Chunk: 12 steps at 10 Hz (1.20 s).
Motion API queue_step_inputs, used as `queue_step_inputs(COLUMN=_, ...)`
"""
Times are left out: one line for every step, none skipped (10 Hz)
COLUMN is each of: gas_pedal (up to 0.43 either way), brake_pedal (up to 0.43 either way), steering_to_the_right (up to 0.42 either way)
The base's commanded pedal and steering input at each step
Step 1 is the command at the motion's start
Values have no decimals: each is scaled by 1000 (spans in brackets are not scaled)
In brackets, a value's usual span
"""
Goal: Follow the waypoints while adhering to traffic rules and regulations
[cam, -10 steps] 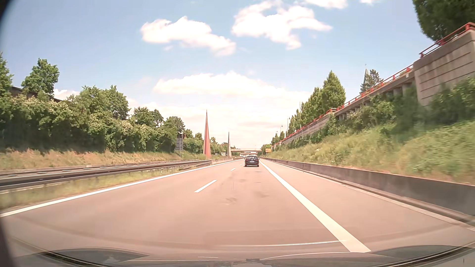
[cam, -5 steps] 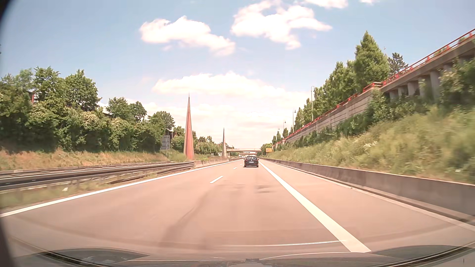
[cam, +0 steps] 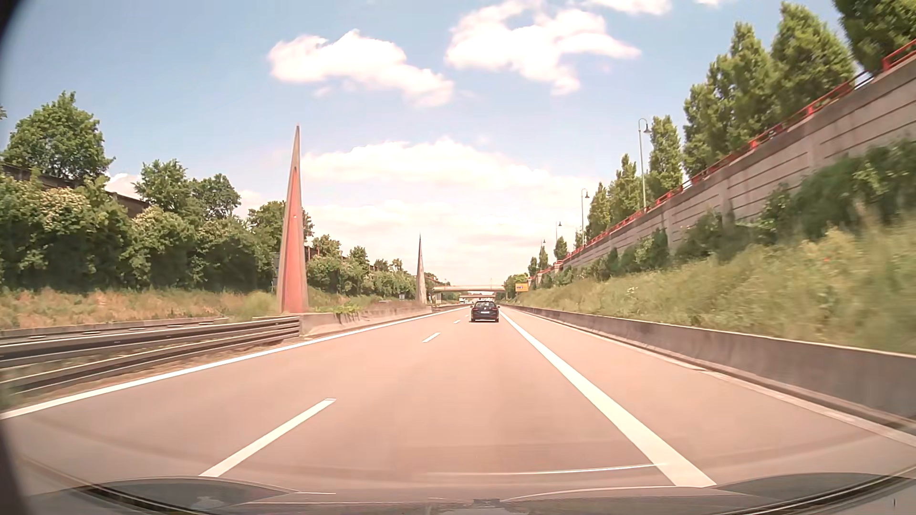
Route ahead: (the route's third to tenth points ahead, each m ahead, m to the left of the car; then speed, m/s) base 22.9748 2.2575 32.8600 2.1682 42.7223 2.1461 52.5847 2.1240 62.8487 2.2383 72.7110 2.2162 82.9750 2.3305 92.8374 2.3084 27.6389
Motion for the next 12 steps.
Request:
queue_step_inputs(gas_pedal=260, brake_pedal=12, steering_to_the_right=-1)
queue_step_inputs(gas_pedal=260, brake_pedal=12, steering_to_the_right=-1)
queue_step_inputs(gas_pedal=260, brake_pedal=12, steering_to_the_right=-1)
queue_step_inputs(gas_pedal=260, brake_pedal=12, steering_to_the_right=-1)
queue_step_inputs(gas_pedal=268, brake_pedal=12, steering_to_the_right=-1)
queue_step_inputs(gas_pedal=280, brake_pedal=12, steering_to_the_right=-1)
queue_step_inputs(gas_pedal=280, brake_pedal=12, steering_to_the_right=-2)
queue_step_inputs(gas_pedal=280, brake_pedal=12, steering_to_the_right=-2)
queue_step_inputs(gas_pedal=287, brake_pedal=12, steering_to_the_right=-2)
queue_step_inputs(gas_pedal=287, brake_pedal=12, steering_to_the_right=-2)
queue_step_inputs(gas_pedal=299, brake_pedal=12, steering_to_the_right=-2)
queue_step_inputs(gas_pedal=299, brake_pedal=12, steering_to_the_right=-2)
